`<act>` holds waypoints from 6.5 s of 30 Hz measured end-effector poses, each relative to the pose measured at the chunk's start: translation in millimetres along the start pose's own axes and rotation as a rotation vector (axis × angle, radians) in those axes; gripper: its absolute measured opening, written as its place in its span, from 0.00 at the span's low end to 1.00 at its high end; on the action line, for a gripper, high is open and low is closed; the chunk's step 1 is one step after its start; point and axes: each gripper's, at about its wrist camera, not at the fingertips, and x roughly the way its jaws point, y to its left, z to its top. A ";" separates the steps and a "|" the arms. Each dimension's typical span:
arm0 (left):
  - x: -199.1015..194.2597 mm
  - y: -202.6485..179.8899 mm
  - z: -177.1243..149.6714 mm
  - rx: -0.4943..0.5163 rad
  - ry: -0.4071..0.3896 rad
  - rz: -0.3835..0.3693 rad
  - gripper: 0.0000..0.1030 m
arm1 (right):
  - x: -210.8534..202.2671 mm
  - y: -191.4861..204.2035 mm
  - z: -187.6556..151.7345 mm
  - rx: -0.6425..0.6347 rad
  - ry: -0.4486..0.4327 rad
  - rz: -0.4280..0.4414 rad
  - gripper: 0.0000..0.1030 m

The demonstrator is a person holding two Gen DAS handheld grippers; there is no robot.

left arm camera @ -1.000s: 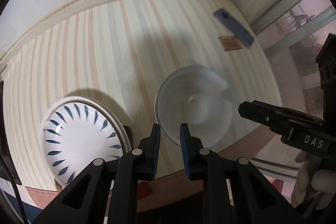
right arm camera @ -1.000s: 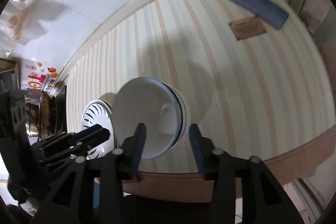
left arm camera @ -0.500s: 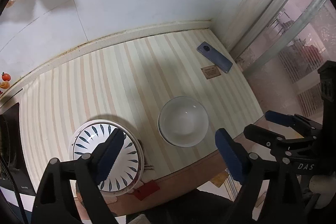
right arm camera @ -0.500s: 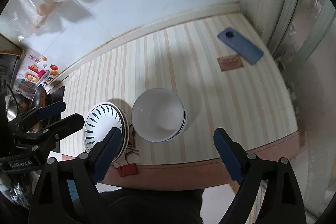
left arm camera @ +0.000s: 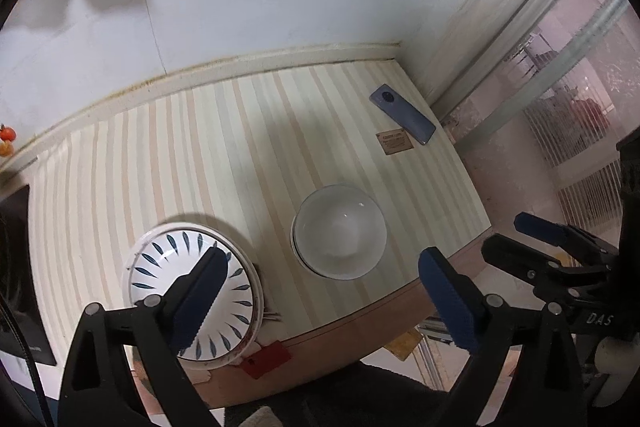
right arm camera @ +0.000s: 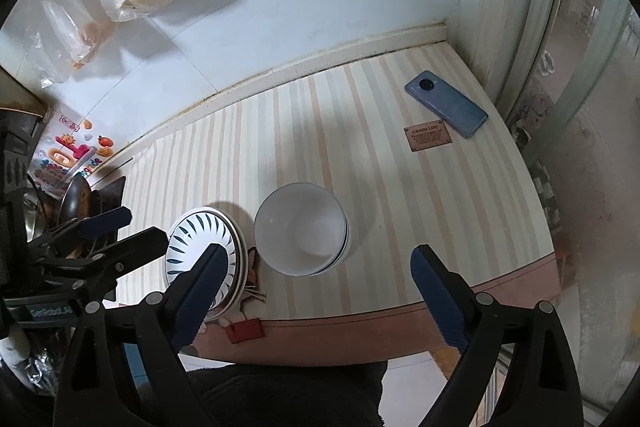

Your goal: Organize plates and bowls

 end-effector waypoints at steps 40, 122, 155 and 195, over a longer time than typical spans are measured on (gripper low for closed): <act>232.3 39.7 11.9 -0.206 0.342 -0.148 0.52 | 278.4 -89.0 -16.0 0.396 0.358 0.474 0.78; 89.3 227.7 -100.1 -0.633 0.136 0.017 0.38 | 312.9 160.8 -28.8 -0.105 0.533 0.492 0.56; -31.3 154.0 -120.8 -0.433 -0.110 0.347 0.83 | 138.3 174.1 -29.6 -0.317 0.147 0.193 0.93; -260.8 41.0 -313.2 -0.232 -0.483 0.446 0.88 | -205.6 214.4 -268.0 -0.315 -0.383 -0.009 0.97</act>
